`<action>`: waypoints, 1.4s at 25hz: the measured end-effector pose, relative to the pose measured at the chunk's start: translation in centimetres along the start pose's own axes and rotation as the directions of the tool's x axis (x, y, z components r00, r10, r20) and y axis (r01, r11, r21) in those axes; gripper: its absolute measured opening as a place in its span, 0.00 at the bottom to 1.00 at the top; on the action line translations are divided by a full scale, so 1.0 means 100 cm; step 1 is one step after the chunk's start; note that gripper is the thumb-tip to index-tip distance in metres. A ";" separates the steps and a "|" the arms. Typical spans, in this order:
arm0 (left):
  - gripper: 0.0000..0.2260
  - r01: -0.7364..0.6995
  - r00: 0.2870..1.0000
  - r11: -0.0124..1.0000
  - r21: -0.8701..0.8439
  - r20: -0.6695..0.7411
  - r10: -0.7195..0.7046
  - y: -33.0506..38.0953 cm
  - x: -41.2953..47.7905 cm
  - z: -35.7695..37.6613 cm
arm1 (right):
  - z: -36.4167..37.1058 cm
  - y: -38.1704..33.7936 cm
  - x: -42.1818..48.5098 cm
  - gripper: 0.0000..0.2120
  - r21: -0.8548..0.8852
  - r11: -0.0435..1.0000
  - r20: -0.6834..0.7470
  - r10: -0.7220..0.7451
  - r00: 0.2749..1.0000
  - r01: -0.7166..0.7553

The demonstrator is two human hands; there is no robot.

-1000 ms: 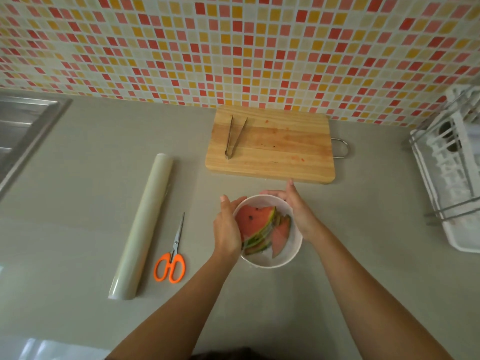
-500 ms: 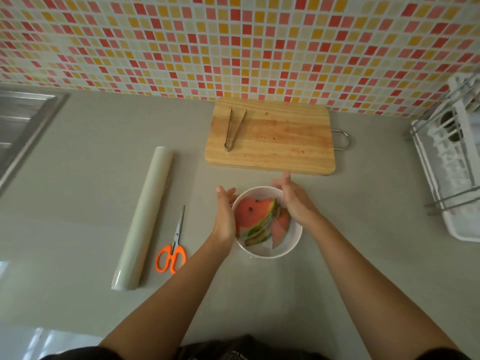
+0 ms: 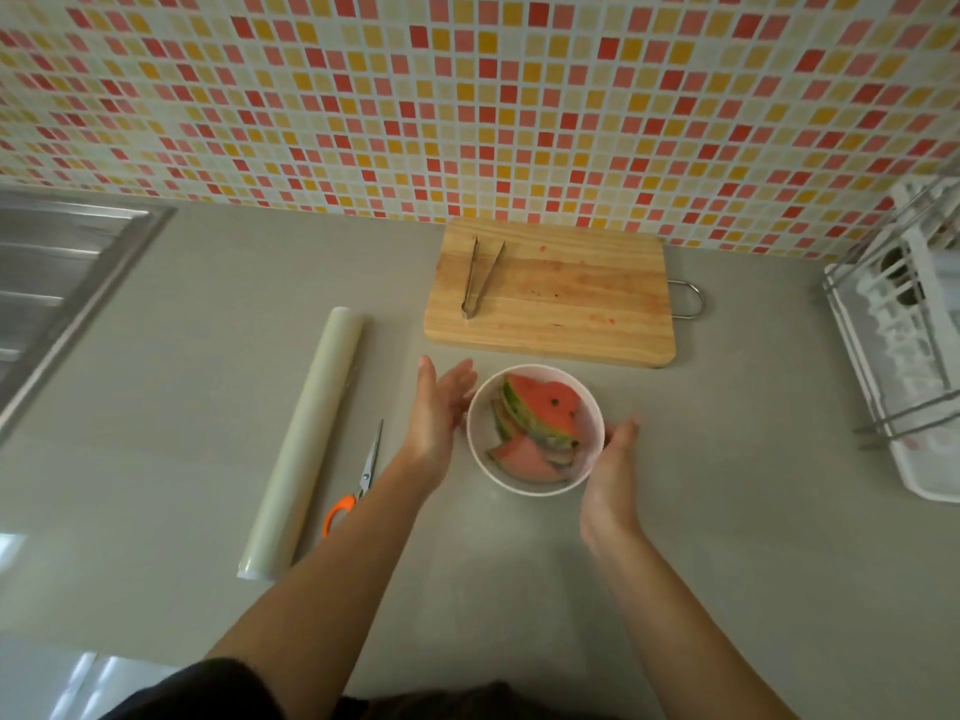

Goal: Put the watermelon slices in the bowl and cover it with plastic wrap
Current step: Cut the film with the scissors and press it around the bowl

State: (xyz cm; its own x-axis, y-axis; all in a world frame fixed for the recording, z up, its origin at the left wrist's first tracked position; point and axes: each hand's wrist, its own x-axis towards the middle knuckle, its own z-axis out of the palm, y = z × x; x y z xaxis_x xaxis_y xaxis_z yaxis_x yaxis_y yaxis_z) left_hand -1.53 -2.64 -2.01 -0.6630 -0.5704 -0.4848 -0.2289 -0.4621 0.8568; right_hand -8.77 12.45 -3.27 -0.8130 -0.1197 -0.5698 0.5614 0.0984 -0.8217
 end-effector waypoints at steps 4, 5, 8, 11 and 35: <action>0.28 -0.116 0.989 0.990 0.075 -0.079 0.122 -0.004 0.019 -0.008 | -0.013 -0.002 -0.007 0.21 -0.159 0.951 -0.085 -0.279 0.956 0.264; 0.27 -0.120 0.991 0.989 0.089 -0.045 0.125 -0.008 0.018 -0.007 | -0.013 -0.004 -0.002 0.21 -0.188 0.928 -0.036 -0.333 0.942 0.321; 0.26 -0.085 0.996 0.994 0.070 0.047 0.082 -0.015 0.014 0.006 | 0.004 -0.007 0.007 0.20 -0.098 0.922 0.097 -0.365 0.926 0.374; 0.29 -0.037 0.998 0.995 0.089 -0.037 0.041 -0.015 0.010 0.021 | 0.018 0.003 0.011 0.20 0.113 0.958 0.038 -0.268 0.963 0.262; 0.38 0.339 0.916 0.930 0.143 -0.277 -0.291 -0.001 0.009 0.038 | 0.017 -0.003 0.018 0.27 -0.071 0.992 -0.102 -0.112 0.988 0.105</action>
State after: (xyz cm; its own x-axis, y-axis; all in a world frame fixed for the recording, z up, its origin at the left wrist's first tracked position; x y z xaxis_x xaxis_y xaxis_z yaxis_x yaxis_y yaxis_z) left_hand -4.82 -0.54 -1.90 -0.3430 -0.5757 -0.7422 -0.5398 -0.5259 0.6573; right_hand -10.11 10.48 -4.04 -0.8824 -0.0288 -0.4697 0.4602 0.1550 -0.8742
